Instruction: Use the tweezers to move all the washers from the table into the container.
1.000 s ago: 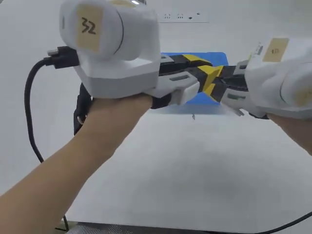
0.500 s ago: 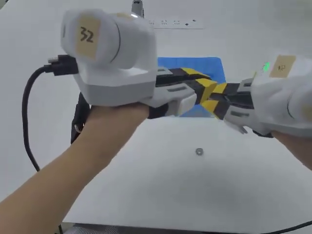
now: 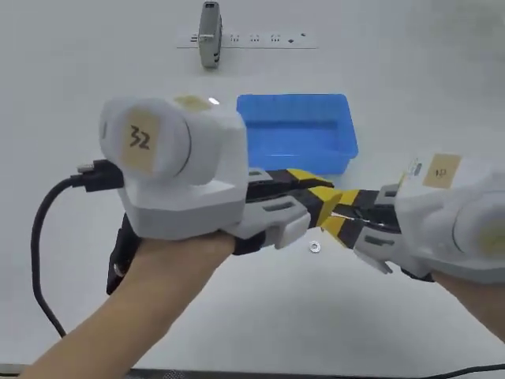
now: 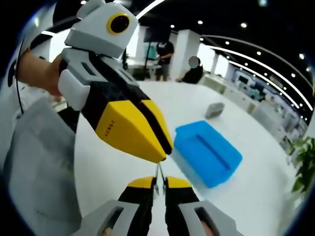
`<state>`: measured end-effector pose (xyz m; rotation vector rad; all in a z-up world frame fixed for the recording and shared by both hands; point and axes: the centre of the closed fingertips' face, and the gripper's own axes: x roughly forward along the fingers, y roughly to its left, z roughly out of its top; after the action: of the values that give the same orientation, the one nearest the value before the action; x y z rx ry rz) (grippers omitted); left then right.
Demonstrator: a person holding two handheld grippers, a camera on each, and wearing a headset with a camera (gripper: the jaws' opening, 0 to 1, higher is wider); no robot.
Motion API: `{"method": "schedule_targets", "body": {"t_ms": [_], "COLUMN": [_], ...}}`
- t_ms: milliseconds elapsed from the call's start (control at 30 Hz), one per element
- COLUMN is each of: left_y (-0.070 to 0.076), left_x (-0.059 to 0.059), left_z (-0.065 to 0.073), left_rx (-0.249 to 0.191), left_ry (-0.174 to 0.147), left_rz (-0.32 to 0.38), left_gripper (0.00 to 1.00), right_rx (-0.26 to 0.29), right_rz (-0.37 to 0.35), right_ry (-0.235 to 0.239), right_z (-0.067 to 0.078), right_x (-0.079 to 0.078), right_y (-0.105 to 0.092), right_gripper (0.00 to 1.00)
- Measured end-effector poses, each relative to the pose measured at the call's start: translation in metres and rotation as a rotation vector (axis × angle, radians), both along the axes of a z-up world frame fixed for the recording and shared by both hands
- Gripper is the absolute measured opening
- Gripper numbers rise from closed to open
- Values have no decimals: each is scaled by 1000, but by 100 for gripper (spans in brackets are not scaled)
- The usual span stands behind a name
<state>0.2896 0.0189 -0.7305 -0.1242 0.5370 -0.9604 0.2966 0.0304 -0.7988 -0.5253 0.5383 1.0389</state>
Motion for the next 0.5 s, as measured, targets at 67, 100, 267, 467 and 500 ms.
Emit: {"method": "schedule_targets", "body": {"t_ms": [67, 100, 267, 467, 500], "left_y": [0, 0, 0, 2, 2], "left_x": [-1, -2, -1, 0, 0], "left_z": [-4, -5, -9, -11, -11], "left_rx": [1, 1, 8, 16, 18], "left_ry": [10, 15, 23, 28, 27], "left_rz": [3, 4, 0, 5, 6], "left_gripper": [2, 2, 2, 2, 2], "right_rx": [0, 0, 3, 8, 9], "right_rz": [0, -1, -2, 0, 1], "right_ry": [10, 19, 38, 47, 48], "right_z": [-3, -4, -8, -11, -11], "right_x": [-1, -2, -2, -2, -2], "right_y": [0, 0, 0, 4, 5], "right_gripper": [4, 4, 4, 4, 5]}}
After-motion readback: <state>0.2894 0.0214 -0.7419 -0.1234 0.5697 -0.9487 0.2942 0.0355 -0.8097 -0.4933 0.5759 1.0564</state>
